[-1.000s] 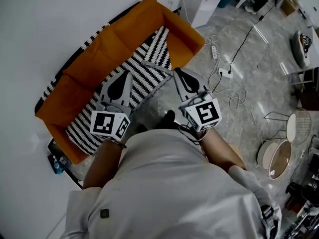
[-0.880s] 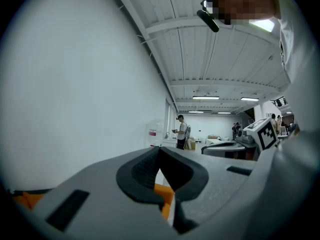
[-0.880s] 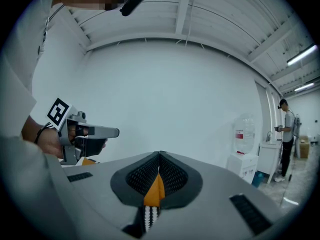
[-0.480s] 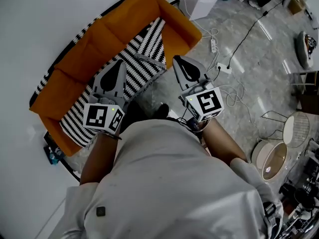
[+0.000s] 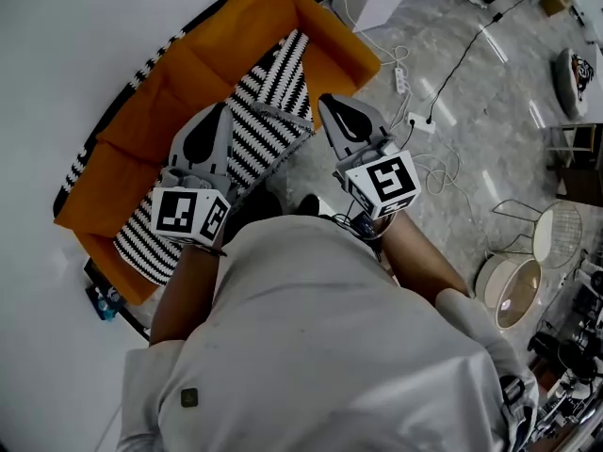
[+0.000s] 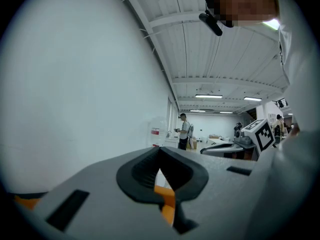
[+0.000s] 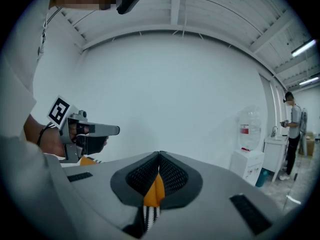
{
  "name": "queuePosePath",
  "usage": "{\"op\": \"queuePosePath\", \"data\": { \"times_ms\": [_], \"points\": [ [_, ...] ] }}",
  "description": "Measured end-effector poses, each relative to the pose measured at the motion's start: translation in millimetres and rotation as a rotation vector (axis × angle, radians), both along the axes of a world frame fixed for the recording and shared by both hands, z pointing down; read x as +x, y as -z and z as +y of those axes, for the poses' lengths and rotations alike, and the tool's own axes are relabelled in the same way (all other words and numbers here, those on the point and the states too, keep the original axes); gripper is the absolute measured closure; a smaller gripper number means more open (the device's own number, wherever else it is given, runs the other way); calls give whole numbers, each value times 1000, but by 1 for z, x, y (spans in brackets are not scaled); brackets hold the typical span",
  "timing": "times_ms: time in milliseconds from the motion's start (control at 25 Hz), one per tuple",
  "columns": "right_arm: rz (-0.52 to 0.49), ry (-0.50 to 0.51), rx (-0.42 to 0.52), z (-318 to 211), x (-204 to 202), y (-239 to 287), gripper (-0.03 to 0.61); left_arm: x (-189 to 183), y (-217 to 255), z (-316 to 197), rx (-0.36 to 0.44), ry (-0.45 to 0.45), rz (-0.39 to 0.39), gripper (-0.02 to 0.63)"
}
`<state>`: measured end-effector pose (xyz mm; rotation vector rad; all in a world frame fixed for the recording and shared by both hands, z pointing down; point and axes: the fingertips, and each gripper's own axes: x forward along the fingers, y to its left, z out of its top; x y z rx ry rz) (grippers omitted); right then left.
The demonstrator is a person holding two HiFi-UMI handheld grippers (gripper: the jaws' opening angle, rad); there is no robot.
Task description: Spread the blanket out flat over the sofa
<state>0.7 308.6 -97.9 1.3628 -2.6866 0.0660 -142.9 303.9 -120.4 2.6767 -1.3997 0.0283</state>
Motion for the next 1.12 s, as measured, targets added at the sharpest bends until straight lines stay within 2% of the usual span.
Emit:
{"op": "queuePosePath", "data": {
  "times_ms": [360,720,880,1120],
  "points": [
    [32,-25,-51,-60,-59,-15,554,-58,-8,-66,-10,-70,2,604],
    [52,-71,-139,-89,-96,-48,554,-106,-31,-101,-53,-98,-5,604],
    [54,-74,-182,-105,-107,-71,554,-120,-51,-118,-90,-84,-4,604],
    [42,-38,-260,-130,-107,-92,554,-117,-61,-141,-151,-58,-33,604]
  ]
}}
